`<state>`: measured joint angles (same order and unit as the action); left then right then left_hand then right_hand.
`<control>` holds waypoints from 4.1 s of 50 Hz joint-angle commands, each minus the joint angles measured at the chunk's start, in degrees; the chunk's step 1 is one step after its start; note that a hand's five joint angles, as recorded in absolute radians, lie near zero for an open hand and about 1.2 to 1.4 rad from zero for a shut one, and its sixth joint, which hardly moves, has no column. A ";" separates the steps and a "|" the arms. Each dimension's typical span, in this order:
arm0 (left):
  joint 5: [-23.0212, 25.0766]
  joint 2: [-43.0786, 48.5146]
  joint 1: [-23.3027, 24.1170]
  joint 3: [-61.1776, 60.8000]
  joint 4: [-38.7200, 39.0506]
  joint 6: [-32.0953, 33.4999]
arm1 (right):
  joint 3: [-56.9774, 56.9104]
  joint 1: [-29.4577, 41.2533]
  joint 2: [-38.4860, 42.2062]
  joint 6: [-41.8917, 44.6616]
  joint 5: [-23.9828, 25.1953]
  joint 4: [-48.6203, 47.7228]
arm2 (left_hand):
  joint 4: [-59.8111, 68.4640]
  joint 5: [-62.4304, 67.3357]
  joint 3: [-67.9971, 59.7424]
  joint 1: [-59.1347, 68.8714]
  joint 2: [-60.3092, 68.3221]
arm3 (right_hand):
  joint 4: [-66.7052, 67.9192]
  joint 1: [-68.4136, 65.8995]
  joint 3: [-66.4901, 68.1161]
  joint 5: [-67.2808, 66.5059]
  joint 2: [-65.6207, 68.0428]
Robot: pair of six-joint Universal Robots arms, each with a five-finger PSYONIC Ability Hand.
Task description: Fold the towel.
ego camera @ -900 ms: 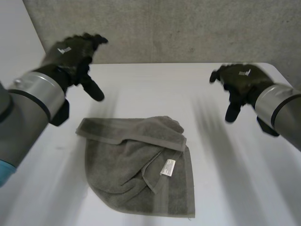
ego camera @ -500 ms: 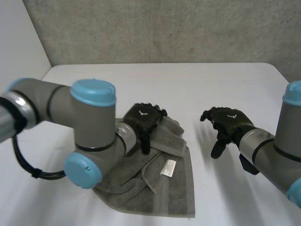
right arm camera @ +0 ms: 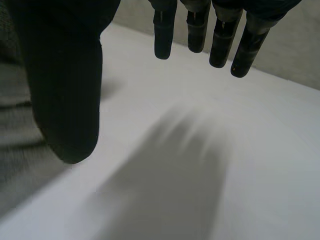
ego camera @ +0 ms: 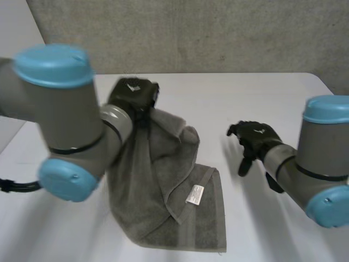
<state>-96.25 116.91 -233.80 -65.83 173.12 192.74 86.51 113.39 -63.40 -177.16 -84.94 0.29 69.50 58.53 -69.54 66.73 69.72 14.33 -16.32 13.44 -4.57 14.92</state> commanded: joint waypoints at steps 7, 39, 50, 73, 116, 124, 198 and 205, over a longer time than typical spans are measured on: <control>0.28 -21.11 -3.15 -6.33 -0.41 0.35 | -15.23 10.01 11.46 -22.43 8.22 0.59 | 10.50 11.47 -10.46 13.27 10.28 | -4.33 6.32 -3.44 4.57 -4.92; 1.86 -19.61 -11.32 -3.87 9.96 -1.32 | -26.92 7.64 -0.67 -3.10 1.10 -13.04 | 10.50 11.47 -10.46 13.27 10.28 | 65.67 -63.68 66.56 -65.43 65.08; 2.56 -16.01 -11.15 -8.26 8.73 -6.94 | -21.30 7.64 0.12 -1.60 3.38 -5.48 | 10.50 11.47 -10.46 13.27 10.28 | 65.67 -63.68 66.56 -65.43 65.08; 6.17 -9.77 -12.20 -29.00 8.82 1.06 | -18.13 4.91 9.53 17.82 2.50 12.10 | -35.56 -34.59 35.60 -32.80 -35.79 | 65.67 -63.68 66.56 -65.43 65.08; -11.41 -4.85 8.01 -34.80 15.06 8.88 | -8.29 2.63 7.59 14.39 2.77 5.16 | -51.37 -50.41 51.42 -48.61 -51.60 | 65.67 -63.68 66.56 -65.43 65.08; -13.78 -5.64 8.98 -37.70 15.06 3.44 | -8.20 2.63 7.77 14.48 2.77 4.54 | -48.01 -47.04 48.05 -45.25 -48.24 | 65.67 -63.68 66.56 -65.43 65.08; -10.09 -11.53 -2.27 -31.55 17.52 8.70 | -25.78 -6.86 13.13 20.72 -0.57 -1.08 | 10.50 11.47 -10.46 13.27 10.28 | -4.33 6.32 -3.44 4.57 -4.92; -10.09 -10.74 -4.29 -29.89 17.43 8.79 | -14.99 -8.62 2.78 20.54 0.04 -0.21 | 10.50 11.47 -10.46 13.27 10.28 | -4.33 6.32 -3.44 4.57 -4.92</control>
<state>-106.33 105.55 -236.58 -97.12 190.61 201.47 62.39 106.18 -51.99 -156.78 -85.40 -0.97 69.75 59.07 -69.59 67.55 69.67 14.42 -16.76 13.49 -4.90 15.02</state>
